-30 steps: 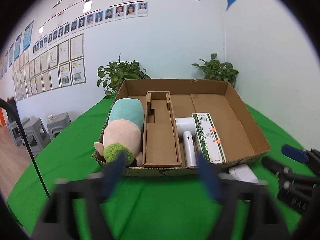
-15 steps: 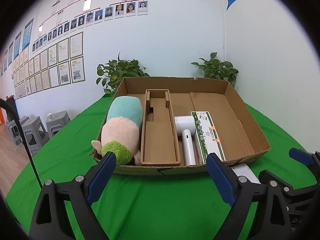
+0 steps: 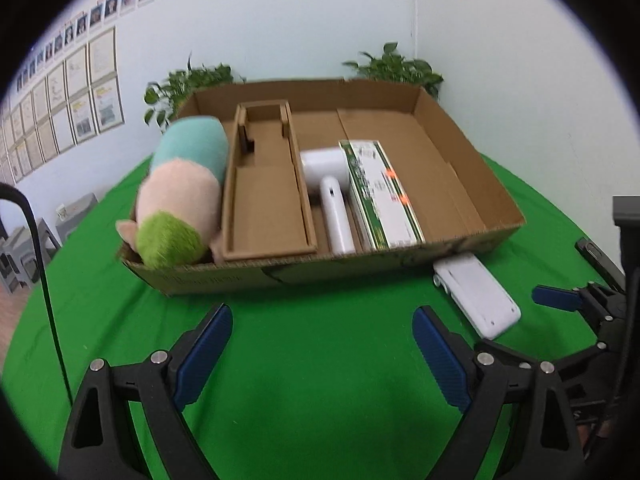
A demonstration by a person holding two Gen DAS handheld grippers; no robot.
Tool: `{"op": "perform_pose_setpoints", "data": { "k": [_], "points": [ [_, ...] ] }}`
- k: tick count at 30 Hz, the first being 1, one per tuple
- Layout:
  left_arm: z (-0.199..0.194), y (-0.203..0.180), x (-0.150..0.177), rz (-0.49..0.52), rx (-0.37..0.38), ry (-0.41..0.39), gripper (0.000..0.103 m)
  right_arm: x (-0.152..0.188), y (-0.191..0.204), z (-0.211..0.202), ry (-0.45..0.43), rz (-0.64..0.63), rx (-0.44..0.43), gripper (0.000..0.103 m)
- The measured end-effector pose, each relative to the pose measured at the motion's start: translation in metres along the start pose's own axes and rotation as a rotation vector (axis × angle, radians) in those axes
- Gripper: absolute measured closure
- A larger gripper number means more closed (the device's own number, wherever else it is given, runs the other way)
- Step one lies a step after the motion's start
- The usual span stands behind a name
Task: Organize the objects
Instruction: 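Move the right tool down onto the white rectangular device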
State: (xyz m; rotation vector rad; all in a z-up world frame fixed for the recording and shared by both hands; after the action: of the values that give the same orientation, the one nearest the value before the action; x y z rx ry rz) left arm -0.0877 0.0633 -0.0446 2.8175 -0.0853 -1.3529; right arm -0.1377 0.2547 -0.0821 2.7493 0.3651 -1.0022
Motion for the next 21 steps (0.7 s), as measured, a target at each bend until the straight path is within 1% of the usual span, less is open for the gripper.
{"op": "perform_pose_setpoints", "data": {
  "k": [2,5,6,7,8,9,13,16,18,21],
  "points": [
    [0.005,-0.001,0.006,-0.013,0.026,0.025,0.012,0.003,-0.003,0.013,0.028,-0.002,0.001,0.009],
    [0.009,-0.001,0.01,-0.018,0.029,0.039,0.012,0.006,-0.007,0.024,0.045,0.0,0.039,0.015],
    [0.009,-0.001,0.011,-0.018,0.033,0.043,0.012,0.005,-0.007,0.026,0.046,0.003,0.045,0.021],
    [0.01,-0.002,0.012,-0.016,0.036,0.048,0.012,0.005,-0.009,0.027,0.047,0.008,0.052,0.031],
    [0.012,-0.002,0.013,-0.016,0.038,0.055,0.012,0.004,-0.012,0.029,0.049,0.013,0.065,0.035],
    [0.013,-0.002,0.013,-0.018,0.04,0.062,0.012,0.005,-0.013,0.031,0.051,0.015,0.07,0.038],
    [0.017,-0.003,0.015,-0.023,0.072,0.084,0.012,0.01,-0.009,0.029,0.039,0.006,0.067,0.038],
    [0.021,-0.006,0.019,-0.005,0.108,0.112,0.012,0.021,0.002,0.018,0.053,0.017,-0.009,0.038],
    [0.024,-0.009,0.024,-0.003,0.168,0.148,0.012,0.035,0.011,0.007,0.062,0.01,-0.058,0.038],
    [0.03,-0.016,0.03,-0.024,0.314,0.211,0.012,0.053,0.03,-0.005,0.062,-0.012,-0.117,0.037]
  ]
}}
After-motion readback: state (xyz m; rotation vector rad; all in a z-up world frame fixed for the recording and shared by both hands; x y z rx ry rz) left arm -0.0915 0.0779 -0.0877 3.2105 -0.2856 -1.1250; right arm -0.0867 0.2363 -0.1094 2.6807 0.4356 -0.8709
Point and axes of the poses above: each gripper's, at about its wrist camera, not at the fingertips, and z roughly the way its jaws point, y to its left, x to its underside, the point moved 2 cm from there along z, roughly the way its jaws point, and after that the axes turned 5 degrees about -x, right-handed, at the moved point
